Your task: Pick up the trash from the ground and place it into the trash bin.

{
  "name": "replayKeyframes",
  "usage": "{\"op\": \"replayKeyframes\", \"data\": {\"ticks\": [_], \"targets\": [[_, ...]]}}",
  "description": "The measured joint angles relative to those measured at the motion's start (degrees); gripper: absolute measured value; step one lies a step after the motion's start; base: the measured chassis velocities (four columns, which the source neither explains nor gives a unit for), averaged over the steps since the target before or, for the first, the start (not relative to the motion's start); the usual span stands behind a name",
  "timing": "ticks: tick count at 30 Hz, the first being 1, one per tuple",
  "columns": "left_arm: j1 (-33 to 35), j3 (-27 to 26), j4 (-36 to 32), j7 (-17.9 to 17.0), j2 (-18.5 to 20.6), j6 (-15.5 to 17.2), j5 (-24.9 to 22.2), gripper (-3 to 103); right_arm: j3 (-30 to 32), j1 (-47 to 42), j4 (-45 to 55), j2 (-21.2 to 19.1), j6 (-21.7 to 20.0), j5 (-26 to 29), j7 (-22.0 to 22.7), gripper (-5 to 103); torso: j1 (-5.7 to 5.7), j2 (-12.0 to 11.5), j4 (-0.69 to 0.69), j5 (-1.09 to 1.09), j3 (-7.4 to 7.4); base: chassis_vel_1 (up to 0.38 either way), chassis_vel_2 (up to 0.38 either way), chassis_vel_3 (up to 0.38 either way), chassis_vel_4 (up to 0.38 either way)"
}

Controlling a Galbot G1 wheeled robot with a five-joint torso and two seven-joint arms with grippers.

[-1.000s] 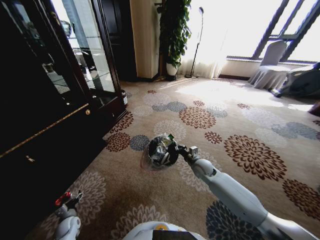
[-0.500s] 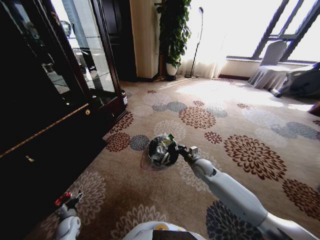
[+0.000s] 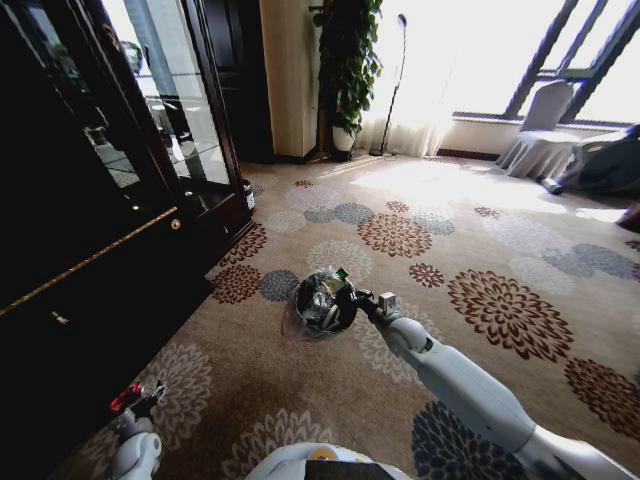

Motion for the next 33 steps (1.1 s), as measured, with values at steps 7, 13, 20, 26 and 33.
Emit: {"op": "replayKeyframes", "data": {"ticks": [7, 13, 20, 26, 33], "targets": [[0.0, 0.0, 0.0, 0.0, 0.0, 0.0, 0.0, 100, 0.0, 0.0, 0.0, 0.0, 0.0, 0.0, 0.0, 1, 0.00, 0.0, 0.00, 0.00, 0.00, 0.000, 0.000, 0.000, 0.000], [0.0, 0.0, 0.0, 0.0, 0.0, 0.0, 0.0, 100, 0.0, 0.0, 0.0, 0.0, 0.0, 0.0, 0.0, 1, 0.00, 0.0, 0.00, 0.00, 0.00, 0.000, 0.000, 0.000, 0.000], [0.0, 0.0, 0.0, 0.0, 0.0, 0.0, 0.0, 100, 0.0, 0.0, 0.0, 0.0, 0.0, 0.0, 0.0, 1, 0.00, 0.0, 0.00, 0.00, 0.00, 0.000, 0.000, 0.000, 0.000], [0.0, 0.0, 0.0, 0.0, 0.0, 0.0, 0.0, 100, 0.0, 0.0, 0.0, 0.0, 0.0, 0.0, 0.0, 1, 0.00, 0.0, 0.00, 0.01, 0.00, 0.000, 0.000, 0.000, 0.000], [0.0, 0.0, 0.0, 0.0, 0.0, 0.0, 0.0, 100, 0.0, 0.0, 0.0, 0.0, 0.0, 0.0, 0.0, 1, 0.00, 0.0, 0.00, 0.00, 0.00, 0.000, 0.000, 0.000, 0.000]]}}
